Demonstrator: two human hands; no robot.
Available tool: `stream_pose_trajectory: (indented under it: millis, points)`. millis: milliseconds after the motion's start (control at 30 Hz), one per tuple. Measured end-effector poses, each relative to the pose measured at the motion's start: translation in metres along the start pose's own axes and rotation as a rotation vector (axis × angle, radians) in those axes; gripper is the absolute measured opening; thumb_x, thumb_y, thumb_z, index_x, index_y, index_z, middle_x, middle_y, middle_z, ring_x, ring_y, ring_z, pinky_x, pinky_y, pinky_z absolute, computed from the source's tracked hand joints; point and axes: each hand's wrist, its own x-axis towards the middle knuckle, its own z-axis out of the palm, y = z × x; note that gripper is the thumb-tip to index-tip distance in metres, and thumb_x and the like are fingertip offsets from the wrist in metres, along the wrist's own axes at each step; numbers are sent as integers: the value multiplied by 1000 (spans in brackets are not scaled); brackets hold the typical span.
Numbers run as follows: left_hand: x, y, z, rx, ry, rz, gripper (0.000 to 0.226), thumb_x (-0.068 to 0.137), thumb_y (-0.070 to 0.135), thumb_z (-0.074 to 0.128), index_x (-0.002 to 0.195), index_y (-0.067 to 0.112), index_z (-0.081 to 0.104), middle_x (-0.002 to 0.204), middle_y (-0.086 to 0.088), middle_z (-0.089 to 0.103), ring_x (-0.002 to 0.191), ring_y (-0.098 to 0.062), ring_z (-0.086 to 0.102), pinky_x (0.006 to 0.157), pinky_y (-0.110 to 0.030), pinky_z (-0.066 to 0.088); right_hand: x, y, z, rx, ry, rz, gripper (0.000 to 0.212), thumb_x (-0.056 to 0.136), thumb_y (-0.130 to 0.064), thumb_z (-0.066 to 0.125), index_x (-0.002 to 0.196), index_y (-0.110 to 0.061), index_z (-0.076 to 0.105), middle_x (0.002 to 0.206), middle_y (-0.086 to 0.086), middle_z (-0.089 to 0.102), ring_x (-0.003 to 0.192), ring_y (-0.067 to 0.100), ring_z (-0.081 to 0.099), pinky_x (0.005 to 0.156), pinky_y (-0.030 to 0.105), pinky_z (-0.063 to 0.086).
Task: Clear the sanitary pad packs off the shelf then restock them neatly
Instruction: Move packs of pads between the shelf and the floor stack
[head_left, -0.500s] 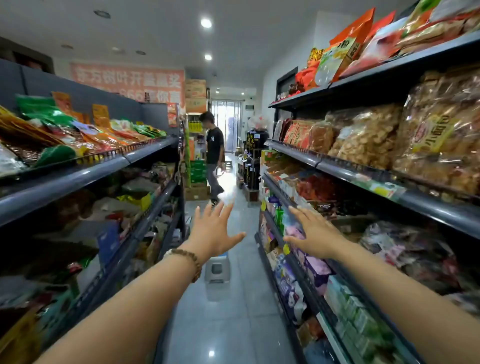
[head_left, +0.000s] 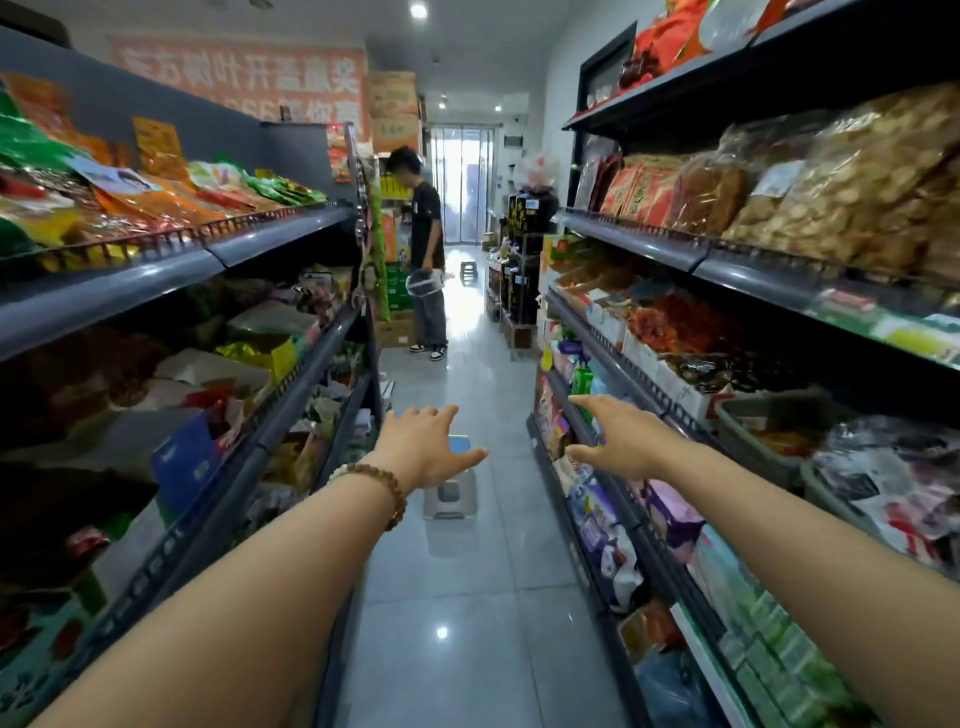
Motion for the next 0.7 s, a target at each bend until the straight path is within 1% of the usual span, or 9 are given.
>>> stream_pose_trajectory:
  millis: [133,267,400,467,567,700]
  points:
    - [73,-4,3,1,-14,-7,82,86,72,36,149,22,21,150,-5,35,135,-27,34,112,-46,27,77,25,-5,2,-34,-10,75,92,-51,53,152,-27,17,159,-1,18,142,24,29,109,40,32]
    - [149,-13,6,-19,-25,-23,84,84,72,40,149,23,22,149,-3,36,134,-26,36,112,-45,28,161,54,-13,22,-73,-5,73,91,-50,54,151,-25,20,157,2,22,137,26,36,109,41,36]
    - [223,-35,16,-57,-38,-36,84,83,71,43,149,22,24,149,-1,36,133,-25,38,108,-43,34,239,69,-9,61,-102,-12,73,91,-50,55,151,-26,20,156,2,26,135,26,39,106,41,39]
    - [263,-48,22,-73,-53,-48,83,83,70,44,148,22,24,149,-2,37,133,-26,38,107,-43,36,282,73,-4,73,-83,-28,72,91,-49,56,150,-26,22,155,1,28,136,24,38,108,40,38]
    - [329,-71,27,-64,-63,-48,83,84,68,46,149,21,23,150,-3,35,134,-26,37,108,-43,34,352,79,3,78,-51,-36,71,90,-48,57,149,-25,25,154,1,31,137,22,37,109,38,36]
    - [424,-109,29,-70,-45,-12,82,85,65,48,149,21,22,152,-5,31,137,-26,32,108,-43,32,451,84,15,101,-37,-13,71,89,-50,58,148,-25,27,153,3,32,135,23,39,109,41,36]
